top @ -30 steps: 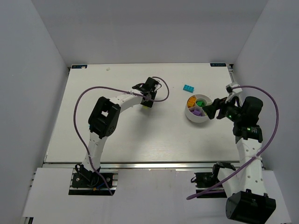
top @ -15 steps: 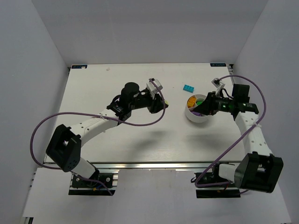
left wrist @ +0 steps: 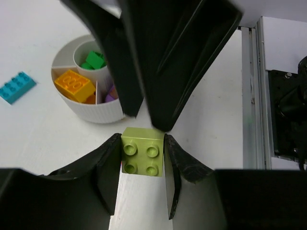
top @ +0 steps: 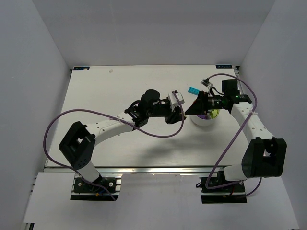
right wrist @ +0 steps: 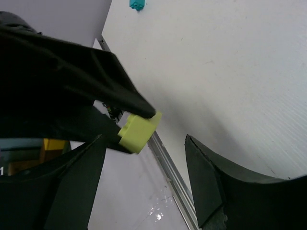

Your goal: Sort the legos into containers by color

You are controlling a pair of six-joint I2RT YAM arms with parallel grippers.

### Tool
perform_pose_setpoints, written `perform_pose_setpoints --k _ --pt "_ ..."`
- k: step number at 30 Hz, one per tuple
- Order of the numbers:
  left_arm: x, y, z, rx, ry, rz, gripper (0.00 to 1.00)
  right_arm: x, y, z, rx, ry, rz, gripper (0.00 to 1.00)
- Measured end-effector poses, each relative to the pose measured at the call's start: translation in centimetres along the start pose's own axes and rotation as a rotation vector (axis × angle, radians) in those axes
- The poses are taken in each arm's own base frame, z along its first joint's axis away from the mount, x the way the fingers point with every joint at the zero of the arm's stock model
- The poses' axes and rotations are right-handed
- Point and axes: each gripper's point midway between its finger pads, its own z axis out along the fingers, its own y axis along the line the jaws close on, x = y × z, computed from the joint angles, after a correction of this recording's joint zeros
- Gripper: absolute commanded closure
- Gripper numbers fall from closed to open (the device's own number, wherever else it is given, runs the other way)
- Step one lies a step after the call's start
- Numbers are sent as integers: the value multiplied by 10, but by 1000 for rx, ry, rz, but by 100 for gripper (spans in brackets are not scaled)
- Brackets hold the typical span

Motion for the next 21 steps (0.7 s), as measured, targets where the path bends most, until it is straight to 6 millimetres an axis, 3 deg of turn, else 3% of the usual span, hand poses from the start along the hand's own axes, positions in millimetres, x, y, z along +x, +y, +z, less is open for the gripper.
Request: perform_pose_setpoints --k 8,10,11,13,14,17,18,21 --pt "-22 -7 16 6 -13 96 78 5 -2 8 -13 33 64 30" --pt "-21 -8 20 8 -4 107 77 6 -2 9 -16 36 65 40" --pt "-20 -8 22 6 1 110 77 6 -1 10 -18 37 64 54" --pt "-18 -7 25 -1 11 117 74 6 -1 10 -16 39 61 65" --pt "-17 -5 26 -8 18 118 69 7 -2 11 -8 40 63 78" --pt "-13 -2 28 -31 32 119 56 6 -7 11 17 38 68 97" --pt "-13 -2 28 -37 35 119 48 6 -7 11 19 38 64 100" --pt "-12 2 28 -64 40 125 38 6 -10 10 37 38 54 100"
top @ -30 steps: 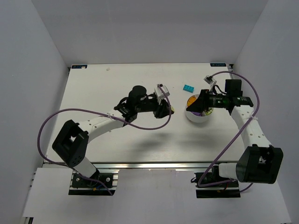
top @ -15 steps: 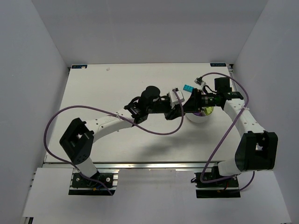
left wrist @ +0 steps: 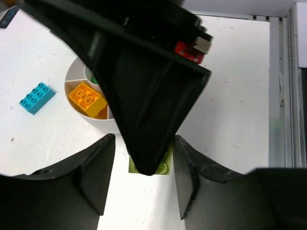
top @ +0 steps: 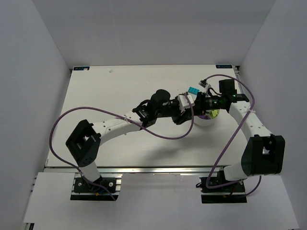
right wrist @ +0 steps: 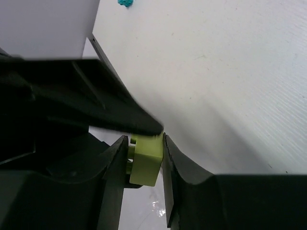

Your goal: Sort the legos into containers by color

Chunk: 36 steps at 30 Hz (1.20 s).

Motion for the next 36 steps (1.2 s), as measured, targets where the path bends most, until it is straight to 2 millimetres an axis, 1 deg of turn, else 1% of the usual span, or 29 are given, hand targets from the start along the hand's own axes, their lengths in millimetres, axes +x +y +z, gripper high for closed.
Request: perform_pose_setpoints --k 1,2,3,5,8,10,12,14,18,20,24,26,28,31,34,36 --pt "0 2 0 -11 2 1 34 0 -1 0 5 -1 -2 100" --pt "1 4 0 -23 4 1 27 0 -2 -1 12 -2 -6 100" --pt "1 7 -1 -36 6 2 25 -1 -3 -1 20 -3 -10 100" --pt "0 11 -2 -65 3 -4 25 -2 -5 -3 36 -8 -17 100" --pt "-2 15 -8 -99 -6 -11 13 -5 -7 -10 66 -23 -30 100" --pt "-5 23 -16 -144 -13 -17 8 -7 -11 -16 96 -36 -38 100" --pt "-5 31 -29 -201 -14 -30 6 -11 -16 -24 141 -52 -58 100" --pt "-4 38 -44 -264 -10 -54 2 -16 -24 -35 209 -81 -86 100" --pt "2 49 -81 -422 35 -169 2 -27 -40 -71 399 -180 -144 100" --pt "4 54 -98 -495 54 -234 2 -30 -45 -88 487 -225 -161 100" --pt "18 55 -138 -618 108 -339 2 -32 -56 -115 625 -288 -156 100" --pt "30 53 -161 -676 132 -370 2 -36 -66 -126 684 -315 -143 100" --pt "44 48 -182 -725 152 -389 2 -38 -76 -134 730 -332 -127 100" --pt "61 40 -211 -793 176 -410 2 -38 -93 -140 779 -341 -78 100" --pt "73 37 -231 -848 183 -425 2 -36 -112 -139 803 -337 -34 100" --pt "78 36 -240 -877 183 -430 2 -32 -124 -135 809 -322 2 100"
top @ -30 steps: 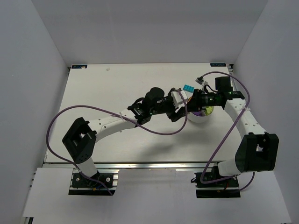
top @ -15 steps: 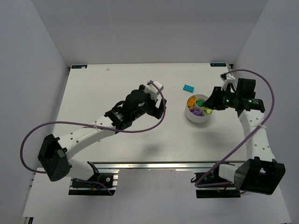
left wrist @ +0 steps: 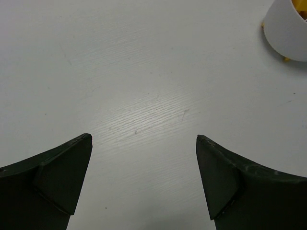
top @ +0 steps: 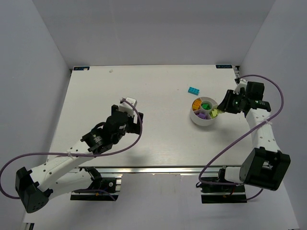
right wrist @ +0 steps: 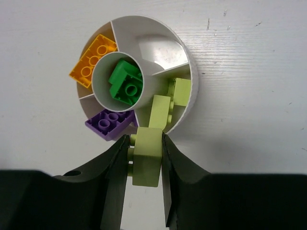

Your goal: Sort the legos into containers by color

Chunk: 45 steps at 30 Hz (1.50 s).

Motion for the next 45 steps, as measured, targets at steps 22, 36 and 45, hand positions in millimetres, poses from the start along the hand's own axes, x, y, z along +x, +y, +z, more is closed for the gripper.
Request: perform_pose_setpoints --k 22,36,45 --pt "13 20 -6 -90 5 -15 2 12 -21 56 -6 97 121 48" --pt "40 36 4 -200 105 -67 4 -5 -25 42 33 32 48 49" --pt "86 113 22 -478 304 -248 11 -65 67 -81 -192 -505 -390 21"
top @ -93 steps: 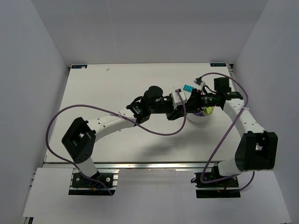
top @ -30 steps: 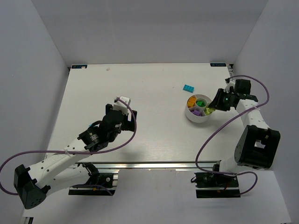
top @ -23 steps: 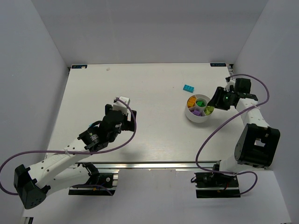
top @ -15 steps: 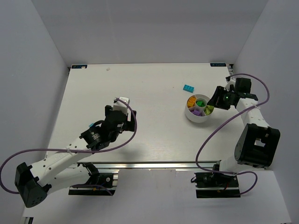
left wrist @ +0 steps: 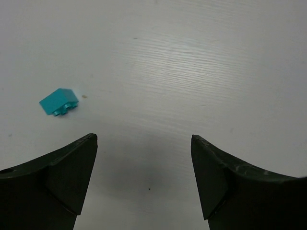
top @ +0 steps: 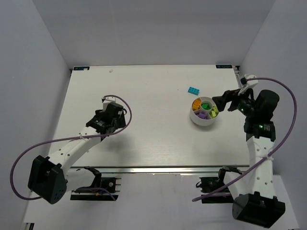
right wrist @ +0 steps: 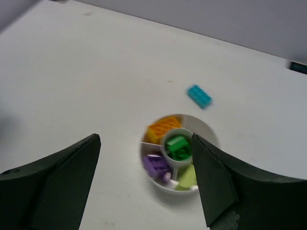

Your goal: Sort the legos into containers by color

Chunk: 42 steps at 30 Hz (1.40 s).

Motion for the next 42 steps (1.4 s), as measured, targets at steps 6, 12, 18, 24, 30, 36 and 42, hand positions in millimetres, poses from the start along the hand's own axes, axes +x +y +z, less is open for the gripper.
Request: perform_pose_setpoints --k 6,12,18,24,30,36,42 --pt "-4 44 14 -176 94 -195 6 20 56 0 -362 34 53 84" --pt "3 71 13 -329 145 -396 2 44 66 1 -449 107 126 77" --pt "25 92 30 -440 240 -482 2 36 75 -9 -473 73 85 73" --pt "46 103 57 -502 336 -503 8 35 76 -10 -473 68 75 71" --pt "57 106 74 -510 382 -521 15 36 75 -10 -472 68 70 71" --pt "60 112 88 -510 400 -538 28 40 72 -8 -467 77 81 71" --pt "53 121 94 -508 394 -558 53 43 67 -6 -456 85 96 71"
